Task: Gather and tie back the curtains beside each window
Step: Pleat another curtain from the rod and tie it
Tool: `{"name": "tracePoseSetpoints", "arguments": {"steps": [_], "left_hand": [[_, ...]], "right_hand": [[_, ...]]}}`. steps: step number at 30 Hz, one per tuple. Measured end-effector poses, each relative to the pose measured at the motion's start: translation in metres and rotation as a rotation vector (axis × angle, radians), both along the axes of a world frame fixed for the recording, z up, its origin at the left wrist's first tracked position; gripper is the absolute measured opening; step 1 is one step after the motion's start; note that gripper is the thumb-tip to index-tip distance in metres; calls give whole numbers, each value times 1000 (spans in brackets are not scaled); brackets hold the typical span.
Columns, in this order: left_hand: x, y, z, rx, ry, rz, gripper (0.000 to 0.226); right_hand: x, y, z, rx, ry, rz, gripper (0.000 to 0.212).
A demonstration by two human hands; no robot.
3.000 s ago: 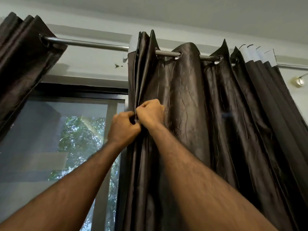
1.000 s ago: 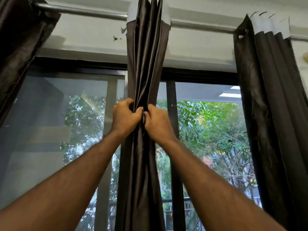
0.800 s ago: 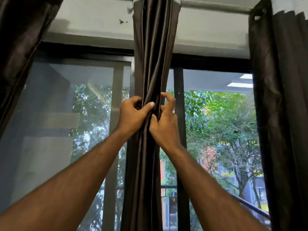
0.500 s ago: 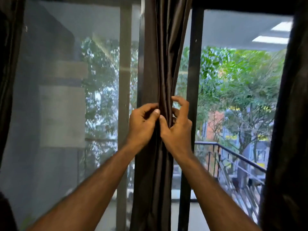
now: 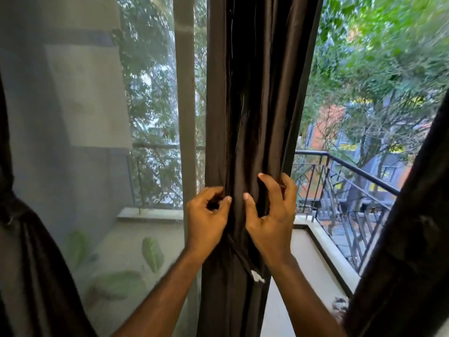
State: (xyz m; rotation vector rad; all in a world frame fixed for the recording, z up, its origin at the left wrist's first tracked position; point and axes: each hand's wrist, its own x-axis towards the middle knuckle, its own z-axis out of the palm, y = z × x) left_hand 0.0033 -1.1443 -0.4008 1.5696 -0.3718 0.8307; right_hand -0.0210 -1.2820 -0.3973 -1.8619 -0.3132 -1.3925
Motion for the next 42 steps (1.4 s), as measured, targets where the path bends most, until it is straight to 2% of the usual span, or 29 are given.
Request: {"name": "tracePoseSetpoints", "arguments": {"steps": [3,4,7,10,12,14,17,19,21,24,29,38,40,42], "left_hand": [[-10,2,-23,-51,71,-27,9],[-14,1,-27,-56,75,-13,16],[-21,-2,-37,-27,59,9,30],[-25,1,-43,0,15,30,16],[-24,8,-46,-66,56,54,9],[-23,12,-49,-108,109,44,17],[-30,10,-57,-54,110,-24,16],[-35,8,-61,-71,101,-36,14],[-38,8,-61,-86,85,-2,19],[-44,4,-58,-24,33,24,23],[-49,2,-56,82,-81,78,11],[-50,2,-60,108,-141,136,12],[-50,2,-59,125,-149,145,12],[-47,2,-59,126,-146,178,15]], "right_hand": [[-5,5,-23,9,51,-150,46],[-5,6,-29,30,67,-162,42],[-6,12,-48,85,114,-116,27],[-14,20,-57,89,114,-108,21],[-19,20,-59,147,105,-48,22],[-22,22,-64,168,128,31,30],[-26,26,-74,178,206,103,34],[-28,26,-81,259,230,102,22],[-30,25,-87,189,194,68,8],[-32,31,-94,47,153,46,22],[-29,42,-98,33,152,52,25],[-30,50,-96,42,165,45,24],[-30,51,-95,35,144,74,34],[-32,50,-95,2,172,136,29]]}}
